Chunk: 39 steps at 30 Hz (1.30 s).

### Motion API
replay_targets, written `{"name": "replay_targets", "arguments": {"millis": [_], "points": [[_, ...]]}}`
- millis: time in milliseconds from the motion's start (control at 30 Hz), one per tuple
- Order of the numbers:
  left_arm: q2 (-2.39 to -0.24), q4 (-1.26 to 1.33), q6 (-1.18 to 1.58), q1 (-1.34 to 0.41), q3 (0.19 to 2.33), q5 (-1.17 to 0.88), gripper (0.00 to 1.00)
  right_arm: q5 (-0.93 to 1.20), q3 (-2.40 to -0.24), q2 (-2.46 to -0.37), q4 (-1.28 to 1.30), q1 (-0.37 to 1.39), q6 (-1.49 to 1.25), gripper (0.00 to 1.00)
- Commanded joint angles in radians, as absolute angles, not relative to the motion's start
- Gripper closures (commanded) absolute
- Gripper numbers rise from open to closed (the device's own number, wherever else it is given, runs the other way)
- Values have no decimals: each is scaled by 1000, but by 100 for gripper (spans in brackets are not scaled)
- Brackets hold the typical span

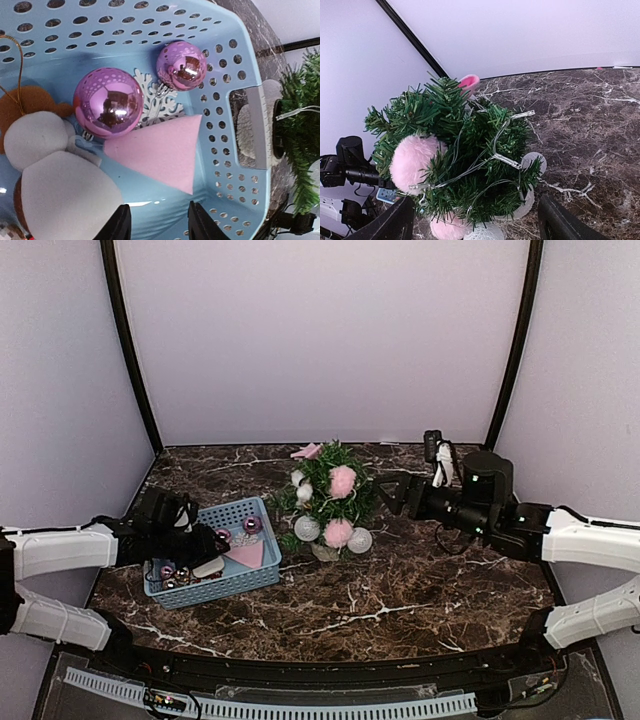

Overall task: Decorate the small christmas tree
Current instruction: Pick up the ornament hat from the bin.

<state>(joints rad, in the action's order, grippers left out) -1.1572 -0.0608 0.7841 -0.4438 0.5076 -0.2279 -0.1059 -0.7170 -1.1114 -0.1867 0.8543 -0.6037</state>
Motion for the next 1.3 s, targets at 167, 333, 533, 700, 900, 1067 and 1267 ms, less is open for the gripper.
{"name": "replay_targets", "arguments": {"millis": [167,333,533,700,900,1067,1267], "points": [[-1262,75,789,-428,477,-238,68,-151,-692,-1072,-213,847,-615,14],[-1291,56,778,-415,481,-170,70,-144,-695,-1077,-217,847,-615,14],[-1281,55,779,-387,477,-118,69,-143,-695,-1075,-215,847,-614,14],[-1321,133,763,-362,474,-165,69,-134,-696,-1086,-215,847,-617,14],[-1394,161,736,-359,503,-212,75,-135,-695,-1088,-216,846,-618,14],[-1430,172,728,-359,521,-252,83,-135,-694,-1094,-218,845,-618,14],[-1455,225,739,-359,506,-298,94,-139,-693,-1096,-221,845,-621,14]]}}
